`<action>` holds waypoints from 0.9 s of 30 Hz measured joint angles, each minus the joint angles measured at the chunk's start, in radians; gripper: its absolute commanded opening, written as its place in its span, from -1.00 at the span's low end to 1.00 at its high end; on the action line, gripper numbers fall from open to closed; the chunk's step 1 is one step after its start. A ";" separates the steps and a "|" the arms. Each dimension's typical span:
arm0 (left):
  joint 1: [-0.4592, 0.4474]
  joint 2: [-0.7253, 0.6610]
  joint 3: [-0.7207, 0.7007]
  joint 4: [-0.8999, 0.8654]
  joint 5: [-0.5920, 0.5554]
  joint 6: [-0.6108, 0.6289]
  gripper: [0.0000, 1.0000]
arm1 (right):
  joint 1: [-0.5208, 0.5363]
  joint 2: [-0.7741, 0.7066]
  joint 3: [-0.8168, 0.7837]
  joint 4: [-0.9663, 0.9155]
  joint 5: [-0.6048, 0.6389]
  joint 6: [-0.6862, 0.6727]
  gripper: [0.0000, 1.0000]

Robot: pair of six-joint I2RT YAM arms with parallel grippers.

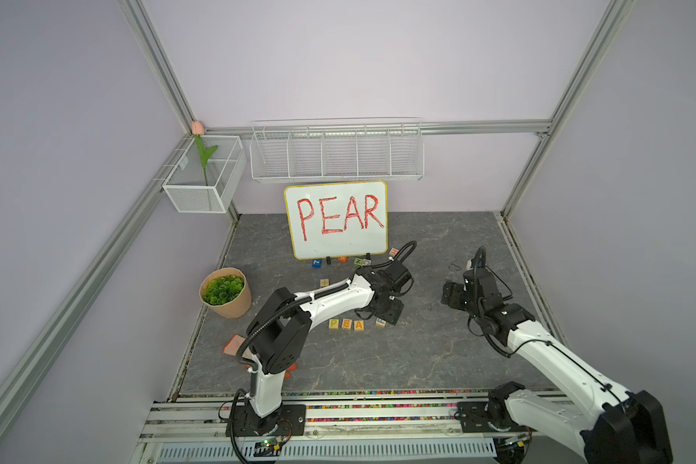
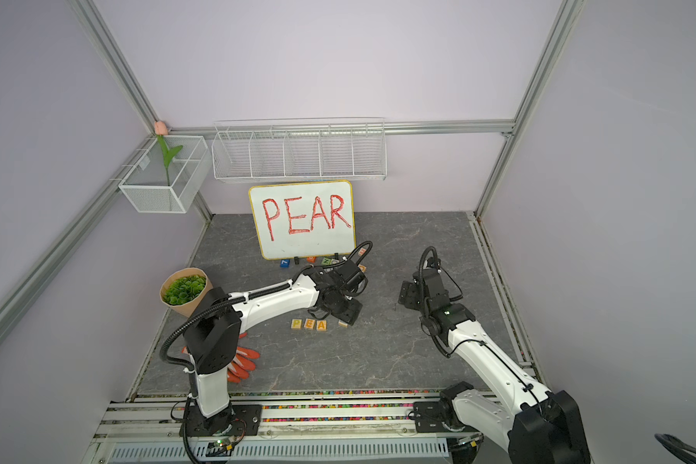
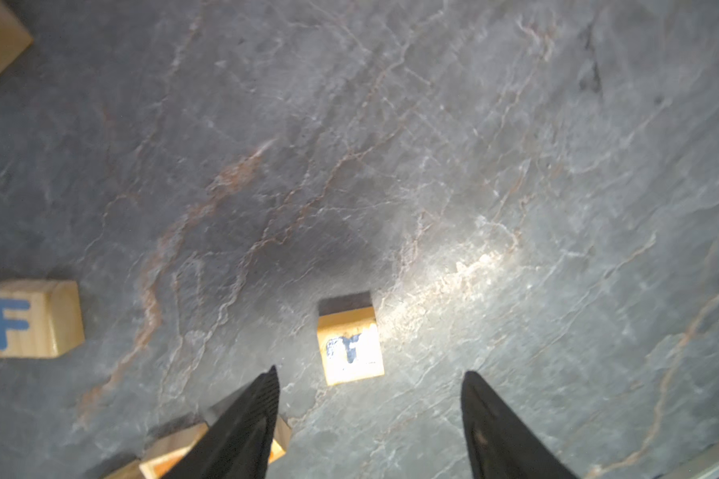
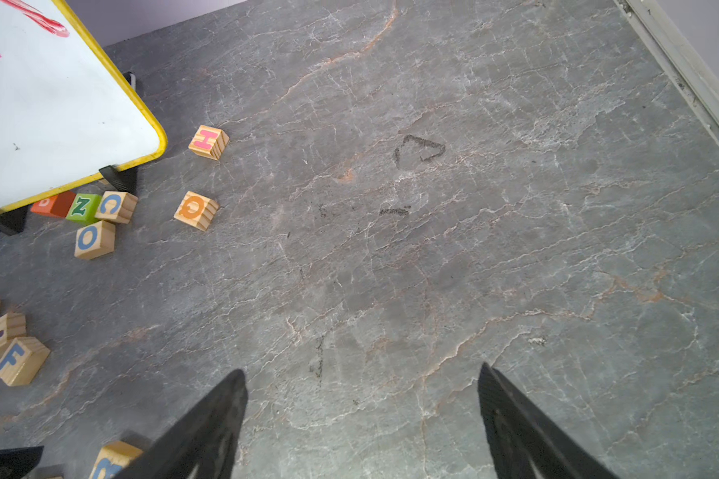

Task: Spell the uppercase word “pear” with letter blocks
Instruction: Adjust the letter block at the center of the board.

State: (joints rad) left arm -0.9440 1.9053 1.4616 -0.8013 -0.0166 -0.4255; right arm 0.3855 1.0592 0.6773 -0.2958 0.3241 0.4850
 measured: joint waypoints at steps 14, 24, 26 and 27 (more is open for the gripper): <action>0.123 -0.085 -0.166 0.106 0.251 -0.596 0.36 | -0.005 0.023 -0.049 0.119 -0.064 -0.011 0.78; 0.126 -0.030 -0.103 0.071 0.337 -0.792 0.31 | -0.004 -0.031 -0.076 0.138 -0.079 -0.014 0.78; 0.128 -0.008 -0.079 0.050 0.352 -0.816 0.31 | -0.004 -0.053 -0.083 0.138 -0.079 -0.014 0.78; 0.130 0.002 -0.069 0.042 0.360 -0.830 0.30 | -0.005 -0.064 -0.087 0.137 -0.079 -0.014 0.78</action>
State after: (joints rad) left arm -0.8139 1.9076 1.3930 -0.7597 0.3439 -1.2552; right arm 0.3809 0.9951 0.5903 -0.1585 0.2455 0.4706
